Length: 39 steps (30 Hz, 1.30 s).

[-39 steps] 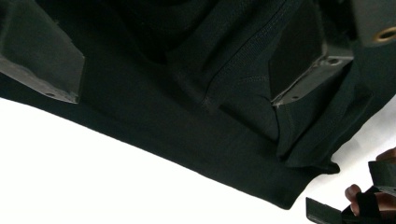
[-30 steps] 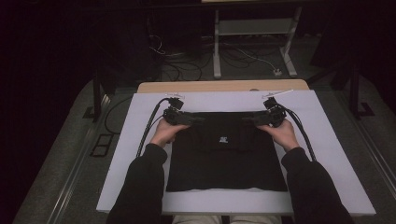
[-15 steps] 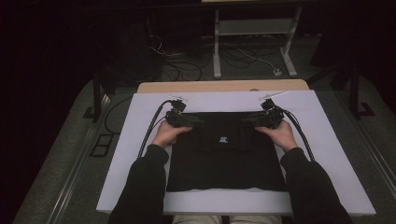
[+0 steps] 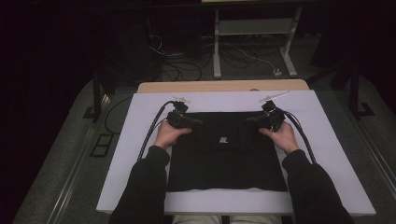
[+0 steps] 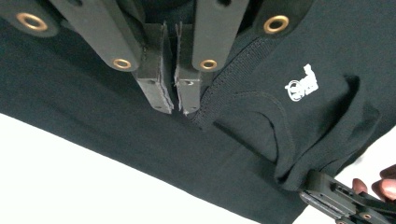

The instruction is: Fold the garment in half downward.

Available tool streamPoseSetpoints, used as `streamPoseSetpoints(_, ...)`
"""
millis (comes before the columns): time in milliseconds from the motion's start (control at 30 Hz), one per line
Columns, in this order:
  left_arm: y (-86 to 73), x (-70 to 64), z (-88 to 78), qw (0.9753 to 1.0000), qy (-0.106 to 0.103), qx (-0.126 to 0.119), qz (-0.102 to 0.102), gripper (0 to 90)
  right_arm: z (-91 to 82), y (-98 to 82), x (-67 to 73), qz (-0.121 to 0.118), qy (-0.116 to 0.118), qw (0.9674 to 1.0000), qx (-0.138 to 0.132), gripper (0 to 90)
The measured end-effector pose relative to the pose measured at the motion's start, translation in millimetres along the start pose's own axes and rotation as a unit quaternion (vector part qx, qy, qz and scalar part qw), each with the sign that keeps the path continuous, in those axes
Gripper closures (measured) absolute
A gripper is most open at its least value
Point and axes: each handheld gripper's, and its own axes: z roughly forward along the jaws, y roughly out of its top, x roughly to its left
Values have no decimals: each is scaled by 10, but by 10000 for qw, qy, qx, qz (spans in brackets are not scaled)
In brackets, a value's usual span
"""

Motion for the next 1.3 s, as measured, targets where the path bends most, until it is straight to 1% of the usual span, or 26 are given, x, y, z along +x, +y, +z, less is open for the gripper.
streamPoseSetpoints(67, 8, -22, -13, 10000, -46, 22, 58, 835, -15, 3, 11, -46, 11, 10000, -57, 840)
streamPoseSetpoints(100, 13, -33, -23, 10000, -33, 17, 80, 836, -21, 2, 18, -60, 30, 9999, -82, 841)
streamPoseSetpoints(167, 18, -50, -40, 9999, -101, 16, 118, 843, -33, 3, 40, -65, 78, 9999, -97, 842)
streamPoseSetpoints(200, 22, -60, -47, 9999, -57, 19, 159, 843, -37, 3, 46, -93, 118, 9998, -125, 843)
streamPoseSetpoints(267, 25, -77, -64, 9998, -84, -2, 205, 847, -54, 7, 67, -55, 188, 9998, -103, 844)
streamPoseSetpoints(333, 32, -106, -85, 9997, -47, -5, 238, 849, -72, 12, 79, -40, 251, 9996, -110, 844)
streamPoseSetpoints(367, 35, -122, -96, 9997, -42, -26, 238, 850, -82, 14, 88, -17, 269, 9996, -126, 844)
streamPoseSetpoints(467, 42, -170, -133, 9994, -48, -85, 333, 851, -126, 21, 110, -44, 310, 9994, -171, 845)
streamPoseSetpoints(567, 24, -215, -168, 9990, -69, -233, 387, 852, -168, 8, 136, -38, 358, 9991, -220, 846)
streamPoseSetpoints(667, -10, -235, -186, 9989, -35, -273, 387, 852, -204, -21, 157, -55, 374, 9990, -228, 846)
streamPoseSetpoints(733, -43, -239, -193, 9991, 17, -228, 369, 854, -228, -49, 171, -32, 383, 9989, -271, 847)
streamPoseSetpoints(867, -107, -231, -239, 9990, -26, -330, 284, 855, -252, -122, 193, 16, 526, 9981, -326, 848)
streamPoseSetpoints(933, -124, -244, -266, 9990, -18, -355, 264, 856, -256, -154, 213, 23, 526, 9982, -278, 848)
streamPoseSetpoints(1000, -146, -267, -281, 9989, -45, -371, 271, 856, -268, -179, 226, 8, 549, 9981, -275, 848)
streamPoseSetpoints(1067, -160, -304, -286, 9989, -19, -333, 334, 856, -287, -210, 232, 72, 594, 9976, -335, 848)
streamPoseSetpoints(1100, -160, -325, -288, 9989, -15, -339, 333, 856, -288, -221, 234, 99, 613, 9975, -334, 848)
streamPoseSetpoints(1167, -156, -364, -301, 9987, 2, -330, 378, 856, -295, -245, 250, 85, 578, 9978, -316, 848)
streamPoseSetpoints(1200, -154, -383, -314, 9987, -2, -369, 366, 856, -300, -259, 257, 95, 597, 9977, -321, 848)
streamPoseSetpoints(1233, -157, -403, -329, 9985, -52, -433, 327, 856, -305, -271, 267, 103, 620, 9975, -321, 848)
streamPoseSetpoints(1300, -164, -454, -353, 9982, -97, -473, 359, 856, -316, -299, 290, 116, 603, 9976, -309, 848)
